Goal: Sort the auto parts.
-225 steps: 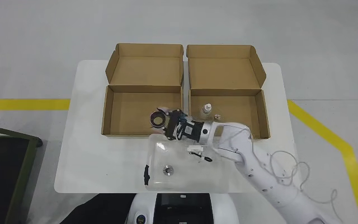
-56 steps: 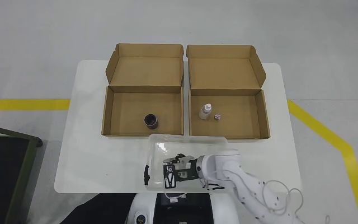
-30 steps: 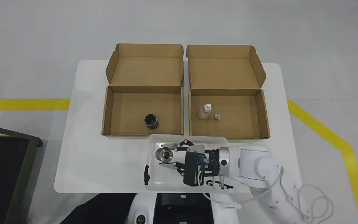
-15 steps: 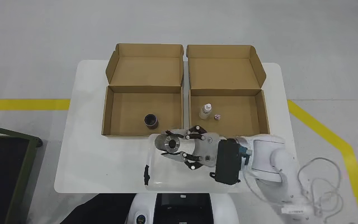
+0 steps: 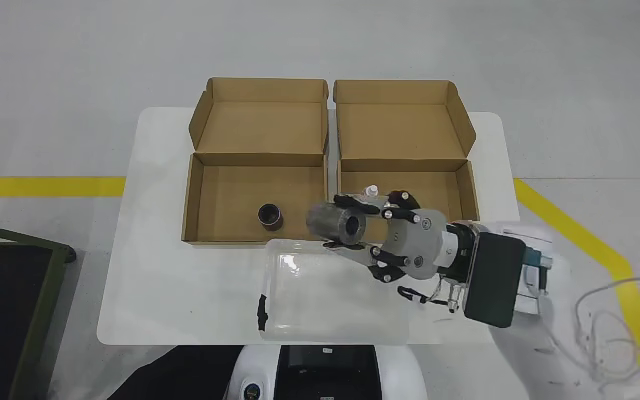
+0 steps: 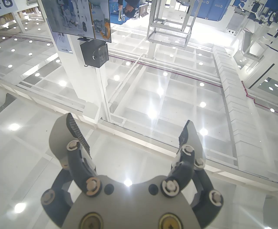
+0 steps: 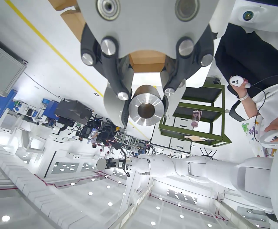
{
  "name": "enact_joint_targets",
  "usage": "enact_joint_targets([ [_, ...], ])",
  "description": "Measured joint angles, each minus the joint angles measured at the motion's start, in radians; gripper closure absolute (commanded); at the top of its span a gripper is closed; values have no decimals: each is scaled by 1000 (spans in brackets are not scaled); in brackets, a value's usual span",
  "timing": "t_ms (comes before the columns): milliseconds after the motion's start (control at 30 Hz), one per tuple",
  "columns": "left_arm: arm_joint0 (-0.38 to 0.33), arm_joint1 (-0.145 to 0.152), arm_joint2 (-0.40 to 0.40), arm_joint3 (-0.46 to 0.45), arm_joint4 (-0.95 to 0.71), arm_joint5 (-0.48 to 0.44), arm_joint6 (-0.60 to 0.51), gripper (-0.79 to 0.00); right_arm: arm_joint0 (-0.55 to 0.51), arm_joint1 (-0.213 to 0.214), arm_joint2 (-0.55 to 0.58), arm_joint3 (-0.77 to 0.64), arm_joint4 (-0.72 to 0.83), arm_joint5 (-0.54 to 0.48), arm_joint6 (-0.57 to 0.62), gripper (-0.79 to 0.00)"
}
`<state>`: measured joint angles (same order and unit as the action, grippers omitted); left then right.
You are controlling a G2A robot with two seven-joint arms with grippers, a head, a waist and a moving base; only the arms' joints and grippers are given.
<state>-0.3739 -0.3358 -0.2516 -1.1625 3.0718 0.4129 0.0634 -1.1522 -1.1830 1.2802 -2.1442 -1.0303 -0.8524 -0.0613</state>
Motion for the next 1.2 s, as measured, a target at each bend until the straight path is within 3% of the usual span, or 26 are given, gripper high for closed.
enact_joint_targets([
  [600, 0, 0, 0, 0, 0, 0, 0, -785, 42, -2, 26, 35, 129, -18, -105, 0],
  [1200, 0, 0, 0, 0, 0, 0, 0, -785, 8, 0, -70, 88, 7, -36, 22, 0],
])
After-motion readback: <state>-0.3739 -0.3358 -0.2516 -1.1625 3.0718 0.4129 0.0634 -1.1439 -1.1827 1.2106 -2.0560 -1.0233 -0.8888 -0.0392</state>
